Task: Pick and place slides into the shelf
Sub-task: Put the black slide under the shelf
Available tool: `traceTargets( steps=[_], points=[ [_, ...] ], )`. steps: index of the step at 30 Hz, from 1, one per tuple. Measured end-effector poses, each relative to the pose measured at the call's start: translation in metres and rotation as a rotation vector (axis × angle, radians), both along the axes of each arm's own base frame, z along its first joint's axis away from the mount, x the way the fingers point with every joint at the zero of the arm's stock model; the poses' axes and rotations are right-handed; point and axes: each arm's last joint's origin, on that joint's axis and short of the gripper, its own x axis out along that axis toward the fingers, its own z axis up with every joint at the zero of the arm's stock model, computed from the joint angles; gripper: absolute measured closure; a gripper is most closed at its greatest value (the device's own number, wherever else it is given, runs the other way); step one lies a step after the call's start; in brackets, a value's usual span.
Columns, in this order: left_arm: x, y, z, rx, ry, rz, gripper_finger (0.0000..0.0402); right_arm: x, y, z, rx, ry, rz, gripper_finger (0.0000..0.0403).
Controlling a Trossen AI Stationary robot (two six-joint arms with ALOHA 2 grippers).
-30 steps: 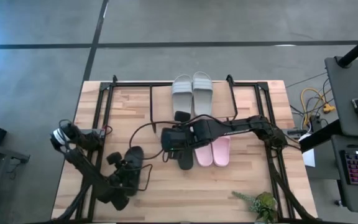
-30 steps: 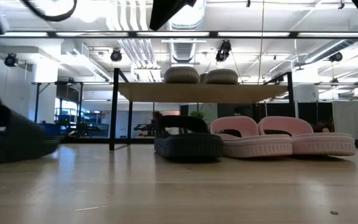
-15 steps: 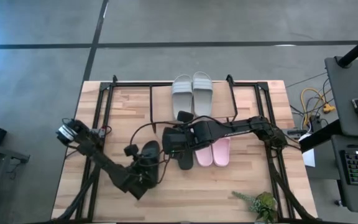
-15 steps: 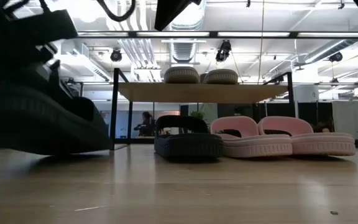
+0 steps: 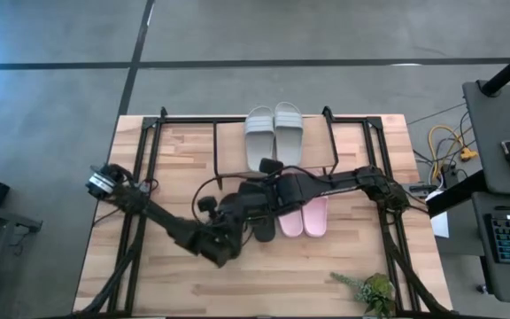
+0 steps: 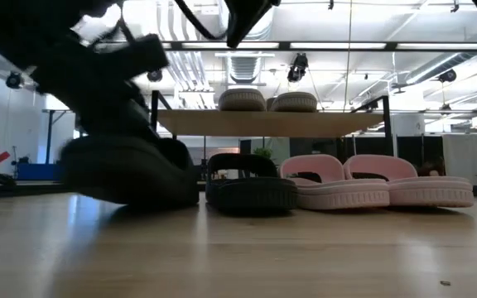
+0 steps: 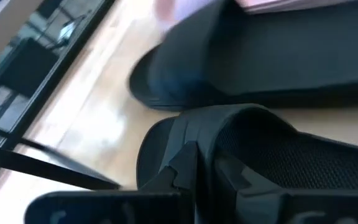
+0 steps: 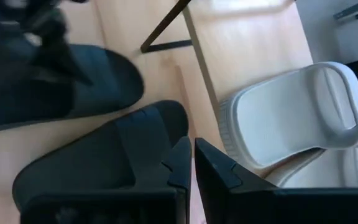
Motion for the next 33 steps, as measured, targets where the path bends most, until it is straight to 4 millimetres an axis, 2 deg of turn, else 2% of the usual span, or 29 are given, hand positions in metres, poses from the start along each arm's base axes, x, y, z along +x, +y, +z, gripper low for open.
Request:
traceTargets(
  steps=[5,10,18,24,33],
  points=[
    [0.013,0.020,0.001,0.031,0.018,0.023,0.0396,-0.003,0.005,0.000,-0.006,0.016,0.012,0.0390],
    [0.026,0.028,0.006,0.090,0.026,-0.040,0.0396,-0.004,0.010,0.000,-0.009,0.017,0.024,0.0390],
    [0.030,0.045,0.004,0.112,0.051,-0.005,0.0391,-0.005,0.014,0.000,-0.003,0.019,0.034,0.0390],
    [0.031,0.047,0.004,0.096,0.049,-0.003,0.0357,-0.005,0.015,0.000,-0.002,0.021,0.036,0.0390],
    [0.030,0.045,0.004,0.030,0.070,-0.051,0.0282,-0.005,0.015,-0.001,-0.001,0.022,0.036,0.0390]
  ],
)
